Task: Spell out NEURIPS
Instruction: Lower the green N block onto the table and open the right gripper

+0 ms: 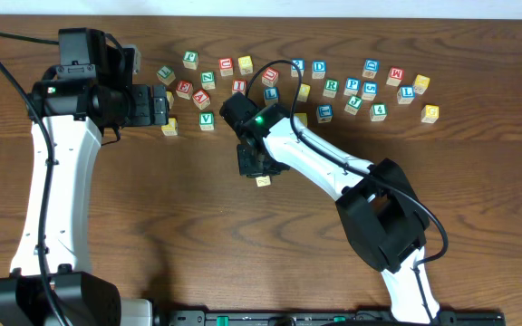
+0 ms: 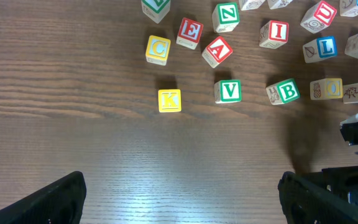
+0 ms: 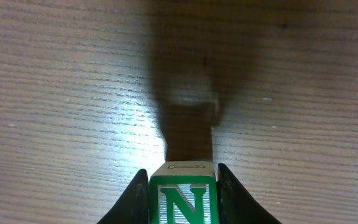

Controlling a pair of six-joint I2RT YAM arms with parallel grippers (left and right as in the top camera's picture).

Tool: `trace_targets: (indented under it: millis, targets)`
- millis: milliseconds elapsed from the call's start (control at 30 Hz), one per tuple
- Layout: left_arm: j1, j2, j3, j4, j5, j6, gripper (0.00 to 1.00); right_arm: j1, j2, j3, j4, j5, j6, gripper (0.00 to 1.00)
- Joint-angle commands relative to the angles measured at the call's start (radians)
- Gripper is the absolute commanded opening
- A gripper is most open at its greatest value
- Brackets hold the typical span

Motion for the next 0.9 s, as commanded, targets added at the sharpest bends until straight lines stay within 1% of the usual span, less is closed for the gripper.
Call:
trace_targets:
  millis: [0,200,533,833,867]
  targets:
    - [0.002,-0.005,0.026,-0.002,0.013,0.017,0.98,0.004,0.011,-0.004,-0.004,0.019,0.014,0.19]
    - [0.002,-0.005,0.026,-0.002,0.013,0.017,0.97,0.009,0.011,-0.004,-0.005,0.019,0.014,0.24]
    - [0.002,-0.005,0.026,-0.002,0.013,0.017,0.98,0.01,0.011,-0.004,-0.019,0.019,0.014,0.36]
    - [0.002,-0.005,0.026,-0.002,0.013,0.017,0.97,0.01,0.011,-0.004,-0.023,0.019,0.014,0.36]
    - [0.002,-0.005,0.026,-0.002,0.013,0.017,0.98,0.01,0.011,-0.004,-0.024,0.019,0.014,0.35]
